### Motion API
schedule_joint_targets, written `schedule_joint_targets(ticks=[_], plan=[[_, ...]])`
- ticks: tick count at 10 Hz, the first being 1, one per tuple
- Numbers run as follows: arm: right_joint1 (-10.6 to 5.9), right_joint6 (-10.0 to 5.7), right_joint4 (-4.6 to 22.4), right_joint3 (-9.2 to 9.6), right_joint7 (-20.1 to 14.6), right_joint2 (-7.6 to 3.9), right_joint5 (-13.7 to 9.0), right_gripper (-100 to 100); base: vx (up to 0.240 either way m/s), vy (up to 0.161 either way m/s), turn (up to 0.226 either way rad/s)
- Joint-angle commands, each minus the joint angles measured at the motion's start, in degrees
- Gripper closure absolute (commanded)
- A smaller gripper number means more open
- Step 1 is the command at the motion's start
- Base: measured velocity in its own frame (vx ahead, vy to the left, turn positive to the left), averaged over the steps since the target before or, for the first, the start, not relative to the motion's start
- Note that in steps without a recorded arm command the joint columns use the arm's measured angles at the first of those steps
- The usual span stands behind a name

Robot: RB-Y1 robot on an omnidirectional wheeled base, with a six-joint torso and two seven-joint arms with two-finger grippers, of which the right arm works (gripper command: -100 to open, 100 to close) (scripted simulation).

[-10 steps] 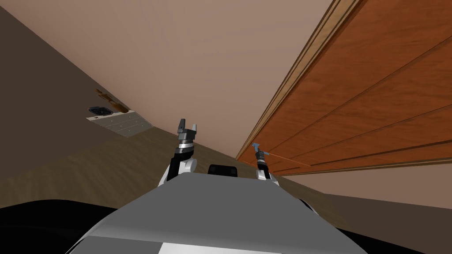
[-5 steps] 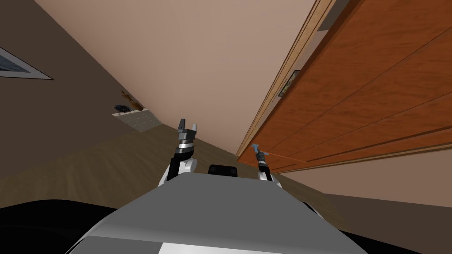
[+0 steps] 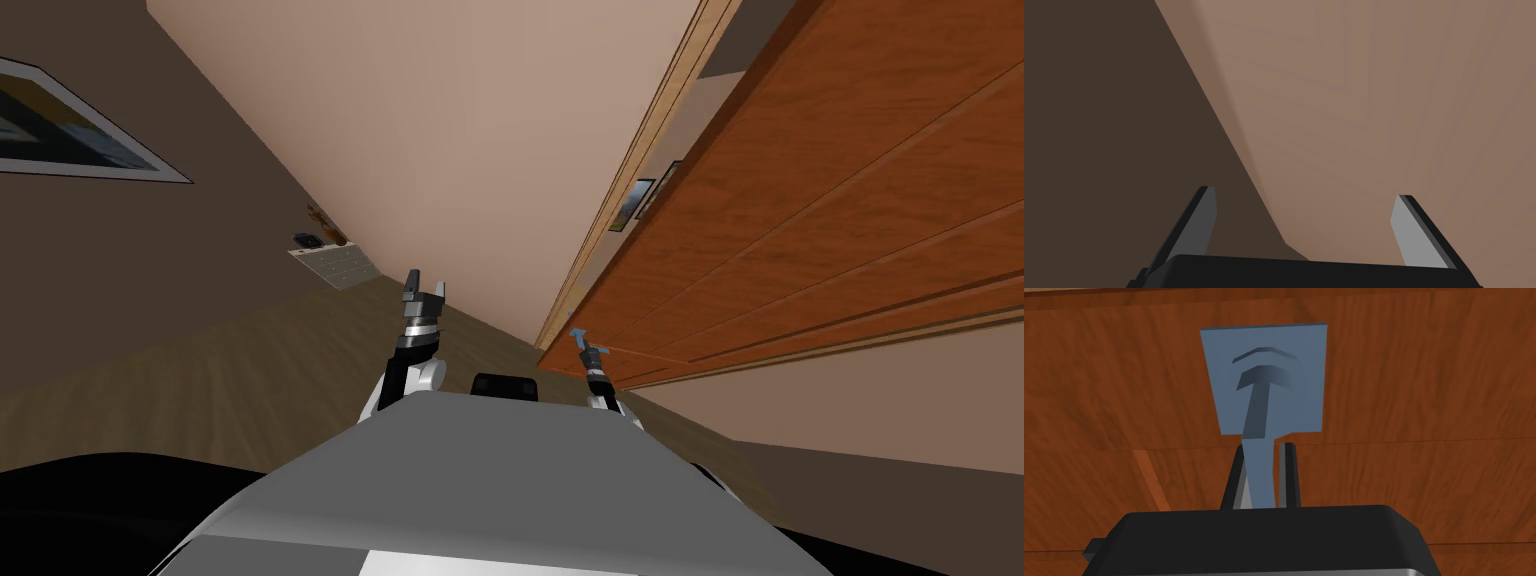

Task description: Pull the door open

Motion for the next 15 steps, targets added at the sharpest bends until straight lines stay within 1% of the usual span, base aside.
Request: schedule_joint_targets(ticks=[1,2,3,5,6,7,8,13,14,15], plan=[[1.28,-1.51,-0.19,1.08,-1.32,-0.94,0.50,100,-0.205,-0.044,0.126],[1.88,-2.42,-0.23,1.63,-2.02,-1.50,0.76,100,-0.225,-0.061,0.127],[2.18,-2.87,-0.25,1.91,-2.37,-1.78,0.88,100,-0.209,-0.061,0.086],[3.77,-5.24,-0.35,3.35,-4.20,-3.25,1.54,100,-0.228,-0.080,0.148],[4.24,-5.95,-0.38,3.78,-4.75,-3.69,1.74,100,-0.244,-0.085,0.124],[4.42,-4.69,-1.60,3.46,-4.04,-3.19,1.60,100,-0.112,-0.027,0.026],[5.54,-6.40,-1.09,4.00,-4.69,-3.69,1.70,100,-0.156,-0.066,0.202],[8.33,-11.76,0.60,5.07,-6.37,-5.53,1.69,100,-0.217,-0.085,0.193],[8.84,-12.74,0.91,5.27,-6.67,-5.87,1.69,100,-0.214,-0.074,0.191],[8.84,-12.74,0.91,5.27,-6.67,-5.87,1.69,100,-0.127,-0.019,0.053]])
